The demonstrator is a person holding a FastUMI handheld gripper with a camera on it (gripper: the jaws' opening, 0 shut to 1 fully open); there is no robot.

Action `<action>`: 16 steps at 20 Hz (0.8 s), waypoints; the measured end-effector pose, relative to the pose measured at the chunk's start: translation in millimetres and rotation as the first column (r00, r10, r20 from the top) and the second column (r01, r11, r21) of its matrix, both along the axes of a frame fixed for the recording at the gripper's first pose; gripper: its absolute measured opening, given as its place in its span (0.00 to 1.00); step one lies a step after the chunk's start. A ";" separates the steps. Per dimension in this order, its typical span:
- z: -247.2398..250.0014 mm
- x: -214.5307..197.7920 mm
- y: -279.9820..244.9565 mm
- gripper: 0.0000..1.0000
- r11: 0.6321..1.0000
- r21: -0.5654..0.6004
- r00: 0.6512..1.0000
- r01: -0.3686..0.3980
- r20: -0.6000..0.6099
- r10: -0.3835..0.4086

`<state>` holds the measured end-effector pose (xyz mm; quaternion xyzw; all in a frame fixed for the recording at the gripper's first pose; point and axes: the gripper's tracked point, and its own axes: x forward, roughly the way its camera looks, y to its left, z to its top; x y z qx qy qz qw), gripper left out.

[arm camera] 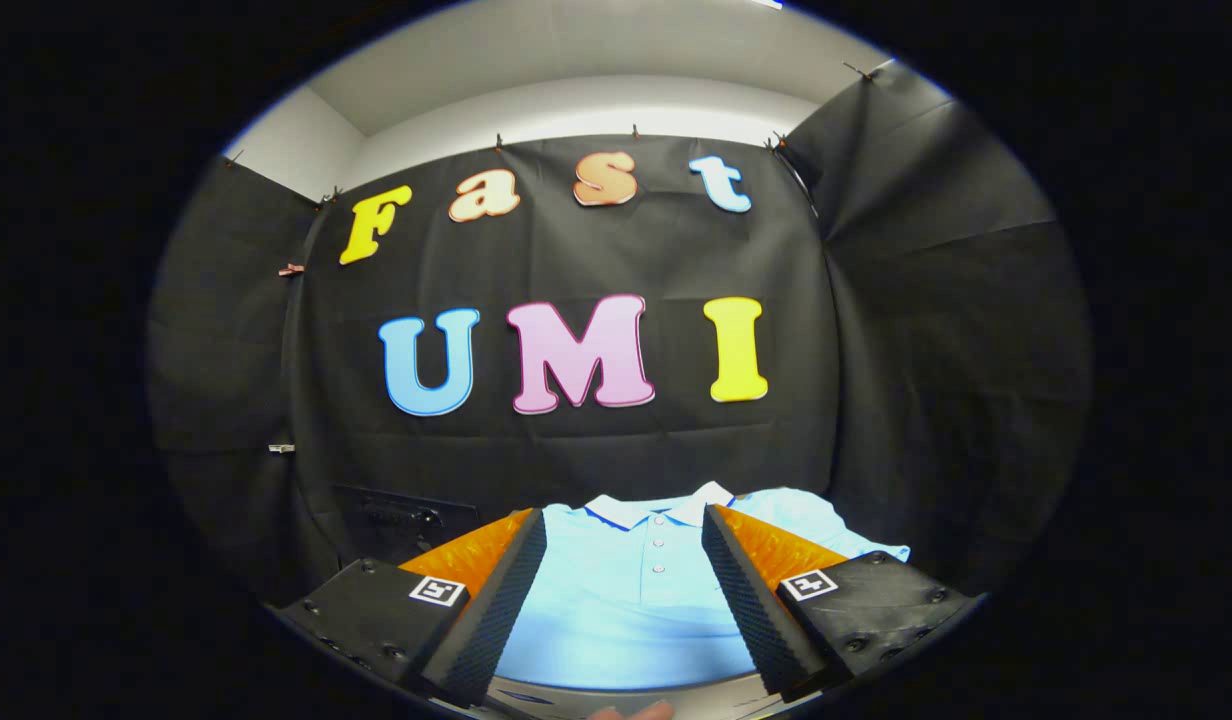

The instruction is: Put the clothes into the washing machine and then close the washing machine lid.

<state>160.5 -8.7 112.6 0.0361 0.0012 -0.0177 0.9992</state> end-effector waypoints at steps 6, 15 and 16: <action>-13.8 54.2 -1.2 0.99 1.000 0.019 0.988 -0.004 -0.156 0.007; -67.0 88.6 -21.0 0.99 0.997 -0.014 0.896 0.070 -0.439 -0.069; -73.5 90.5 -22.0 0.99 0.997 -0.016 0.883 0.071 -0.463 -0.071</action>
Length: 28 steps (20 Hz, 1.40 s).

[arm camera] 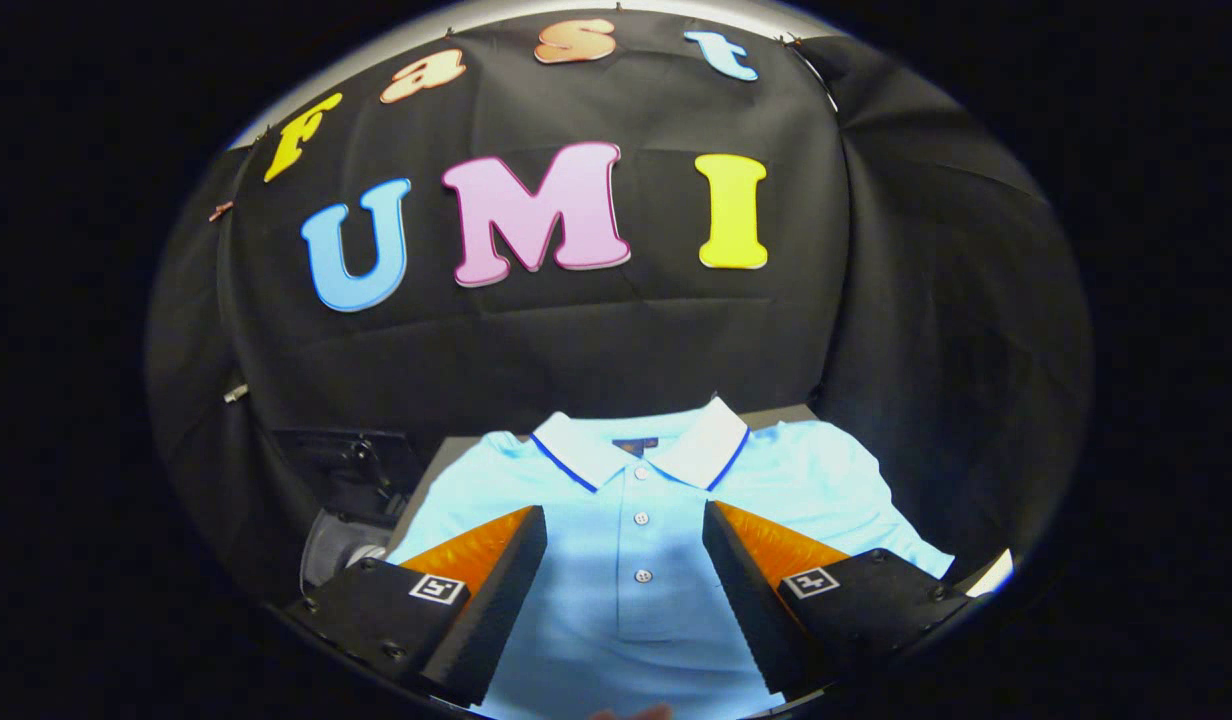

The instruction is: Put the clothes into the washing machine and then close the washing machine lid.

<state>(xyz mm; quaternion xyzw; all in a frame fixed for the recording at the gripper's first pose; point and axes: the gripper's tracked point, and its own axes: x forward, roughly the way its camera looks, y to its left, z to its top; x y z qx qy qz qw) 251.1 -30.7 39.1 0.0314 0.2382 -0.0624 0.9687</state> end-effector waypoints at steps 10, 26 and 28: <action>-36.7 5.8 0.6 0.99 1.000 0.001 0.991 0.024 -0.129 -0.023; -42.4 3.9 -4.4 0.87 0.997 -0.012 0.974 0.082 -0.211 -0.083; -43.5 3.8 -9.5 0.85 0.996 -0.027 0.972 0.090 -0.215 -0.094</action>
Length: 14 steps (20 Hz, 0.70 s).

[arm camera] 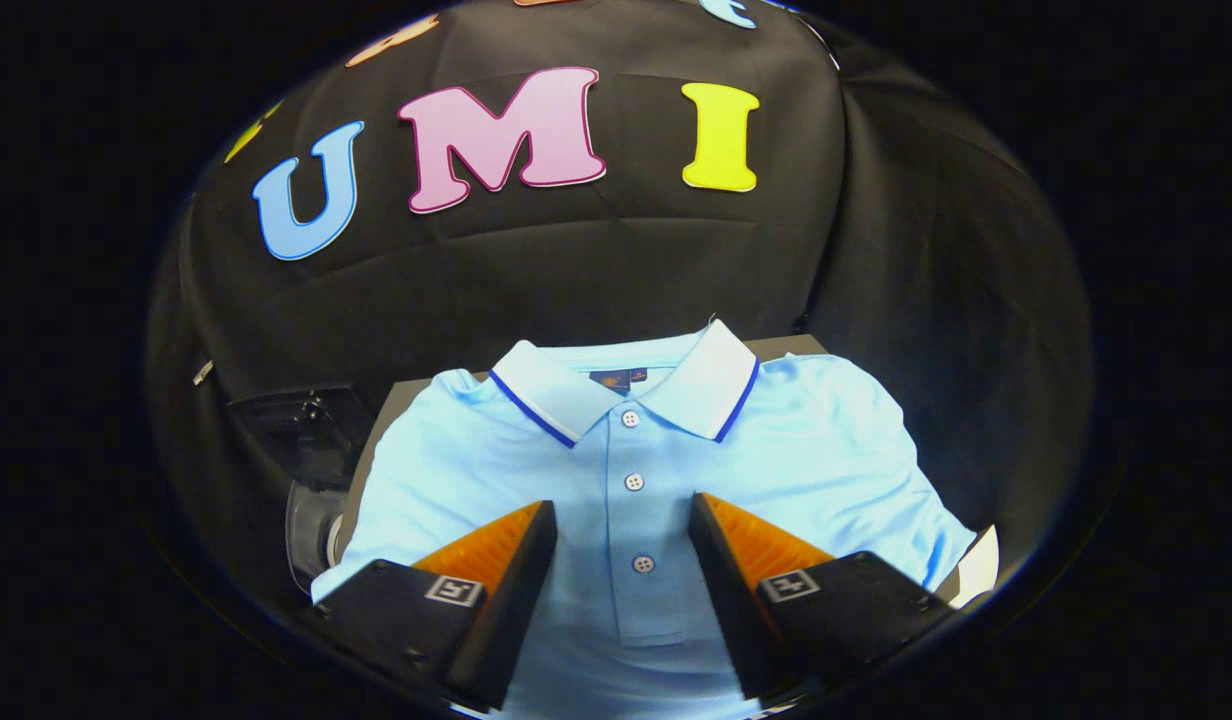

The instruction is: Put the clothes into the washing machine and then close the washing machine lid.

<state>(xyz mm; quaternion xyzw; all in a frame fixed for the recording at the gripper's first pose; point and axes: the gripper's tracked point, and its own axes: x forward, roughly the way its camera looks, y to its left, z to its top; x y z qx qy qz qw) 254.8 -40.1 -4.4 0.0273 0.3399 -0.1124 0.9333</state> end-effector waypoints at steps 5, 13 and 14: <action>0.3 0.0 -2.7 0.61 1.000 0.014 1.000 0.028 0.014 -0.028; 5.0 -1.3 -2.8 0.05 1.000 -0.015 1.000 0.004 0.024 -0.004; 2.7 -1.3 -2.1 0.05 1.000 -0.005 0.999 0.017 0.029 -0.016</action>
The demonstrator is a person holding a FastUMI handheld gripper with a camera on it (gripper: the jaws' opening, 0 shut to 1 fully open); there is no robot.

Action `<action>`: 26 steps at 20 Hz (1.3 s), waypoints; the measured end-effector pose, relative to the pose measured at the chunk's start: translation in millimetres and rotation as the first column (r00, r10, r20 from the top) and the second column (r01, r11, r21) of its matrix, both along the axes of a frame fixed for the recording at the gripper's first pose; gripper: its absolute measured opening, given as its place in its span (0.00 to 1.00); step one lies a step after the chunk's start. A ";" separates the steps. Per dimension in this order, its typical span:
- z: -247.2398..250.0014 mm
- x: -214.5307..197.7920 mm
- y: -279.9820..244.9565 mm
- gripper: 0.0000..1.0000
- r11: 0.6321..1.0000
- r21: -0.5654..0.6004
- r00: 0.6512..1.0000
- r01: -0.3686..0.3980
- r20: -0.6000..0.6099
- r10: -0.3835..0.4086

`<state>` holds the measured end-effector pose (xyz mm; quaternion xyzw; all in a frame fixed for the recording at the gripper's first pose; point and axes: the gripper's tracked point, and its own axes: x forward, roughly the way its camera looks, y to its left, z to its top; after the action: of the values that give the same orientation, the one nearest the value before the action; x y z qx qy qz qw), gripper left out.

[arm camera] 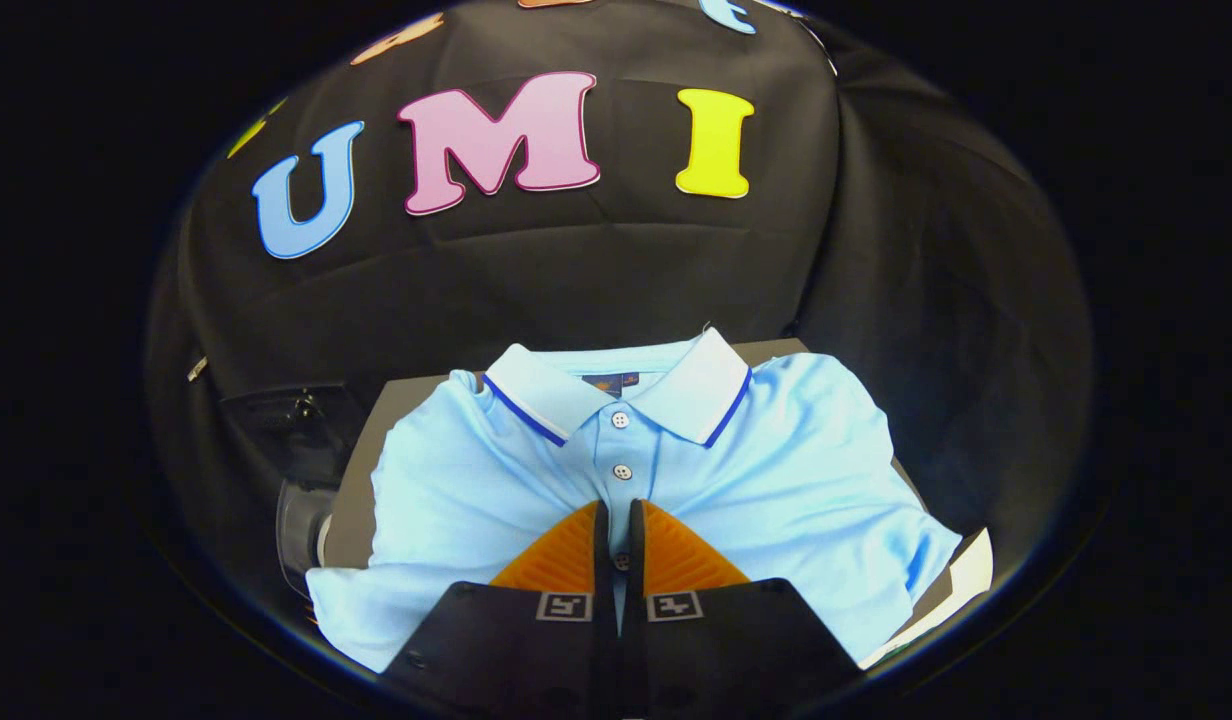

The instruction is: Put the clothes into the washing machine and then close the washing machine lid.

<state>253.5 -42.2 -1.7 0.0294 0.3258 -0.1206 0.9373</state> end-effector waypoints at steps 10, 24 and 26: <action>31.9 -0.1 7.5 0.05 1.000 0.018 0.991 0.011 0.130 -0.013; 114.3 1.1 88.4 0.05 0.998 0.025 0.946 -0.058 0.320 0.046; 119.2 -1.1 107.7 0.05 0.997 0.030 0.942 -0.074 0.330 0.060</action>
<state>252.4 65.5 117.5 0.0575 0.1683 -0.0751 0.9812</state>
